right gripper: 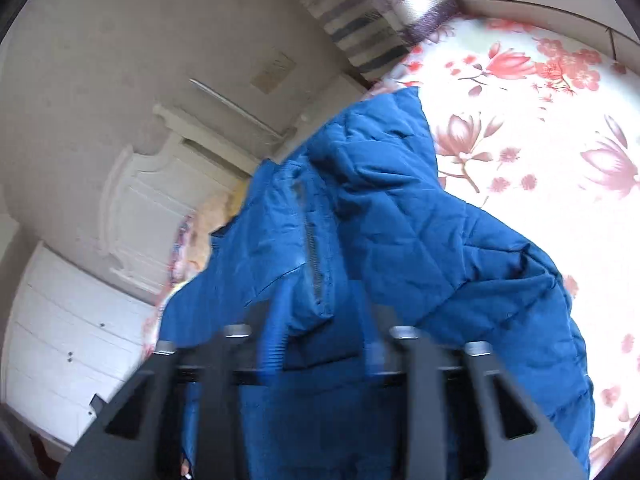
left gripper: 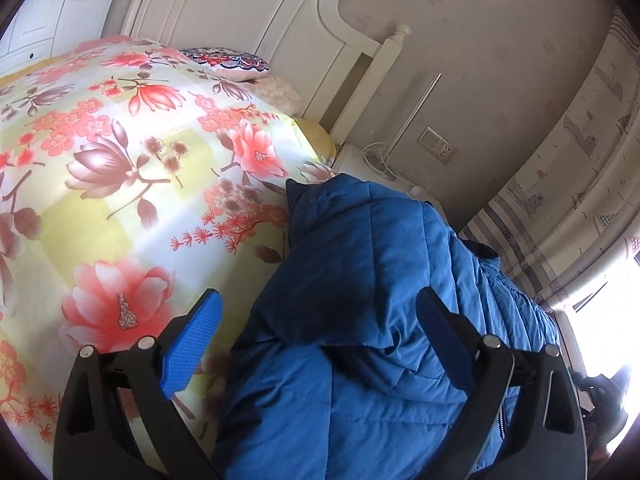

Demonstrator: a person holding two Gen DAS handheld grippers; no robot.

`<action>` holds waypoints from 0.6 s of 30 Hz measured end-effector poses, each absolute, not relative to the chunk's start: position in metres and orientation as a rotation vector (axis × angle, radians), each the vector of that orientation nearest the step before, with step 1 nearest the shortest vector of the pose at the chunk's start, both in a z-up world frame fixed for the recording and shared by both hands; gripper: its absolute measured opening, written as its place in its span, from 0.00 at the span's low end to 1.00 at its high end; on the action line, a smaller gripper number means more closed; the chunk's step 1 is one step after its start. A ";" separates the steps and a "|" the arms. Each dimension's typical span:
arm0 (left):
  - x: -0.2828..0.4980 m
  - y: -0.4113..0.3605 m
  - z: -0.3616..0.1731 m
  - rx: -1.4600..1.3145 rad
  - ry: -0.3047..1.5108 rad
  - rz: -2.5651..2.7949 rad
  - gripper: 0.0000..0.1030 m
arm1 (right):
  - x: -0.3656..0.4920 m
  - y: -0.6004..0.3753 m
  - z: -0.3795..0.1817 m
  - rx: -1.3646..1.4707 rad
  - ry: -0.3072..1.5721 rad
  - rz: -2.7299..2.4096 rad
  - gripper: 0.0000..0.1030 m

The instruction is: Fold large clothes

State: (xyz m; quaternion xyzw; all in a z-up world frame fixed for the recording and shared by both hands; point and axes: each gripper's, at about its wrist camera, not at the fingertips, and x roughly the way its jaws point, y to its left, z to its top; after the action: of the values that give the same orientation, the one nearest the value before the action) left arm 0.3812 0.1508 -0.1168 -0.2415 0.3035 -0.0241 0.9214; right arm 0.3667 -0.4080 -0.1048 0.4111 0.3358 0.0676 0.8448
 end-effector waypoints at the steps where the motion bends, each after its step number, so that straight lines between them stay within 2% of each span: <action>1: 0.382 0.151 -0.117 -0.499 0.626 -0.049 0.94 | 0.366 -0.405 -0.100 0.870 0.672 0.191 0.75; 2: 0.382 0.152 -0.118 -0.501 0.628 -0.047 0.94 | 0.364 -0.398 -0.093 0.855 0.626 0.223 0.95; 5: 0.382 0.150 -0.117 -0.491 0.623 -0.050 0.94 | 0.362 -0.370 -0.072 0.695 0.596 0.218 0.96; 9: 0.377 0.140 -0.109 -0.434 0.587 -0.084 0.94 | 0.387 -0.349 -0.075 0.583 0.731 0.133 0.96; 11: 0.375 0.134 -0.105 -0.405 0.572 -0.101 0.97 | 0.402 -0.345 -0.088 0.570 0.796 0.078 0.95; 14: 0.375 0.128 -0.104 -0.379 0.570 -0.113 0.98 | 0.406 -0.334 -0.096 0.520 0.782 0.123 0.60; 15: 0.376 0.128 -0.104 -0.380 0.577 -0.112 0.98 | 0.402 -0.333 -0.095 0.511 0.763 0.128 0.39; 18: 0.378 0.132 -0.107 -0.406 0.594 -0.100 0.97 | 0.376 -0.339 -0.065 0.506 0.609 0.175 0.26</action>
State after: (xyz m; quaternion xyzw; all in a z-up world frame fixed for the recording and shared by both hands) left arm 0.3781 0.1317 -0.1072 -0.1984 0.2903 -0.0488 0.9349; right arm 0.3762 -0.3386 -0.0653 0.2461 0.2964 0.0853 0.9189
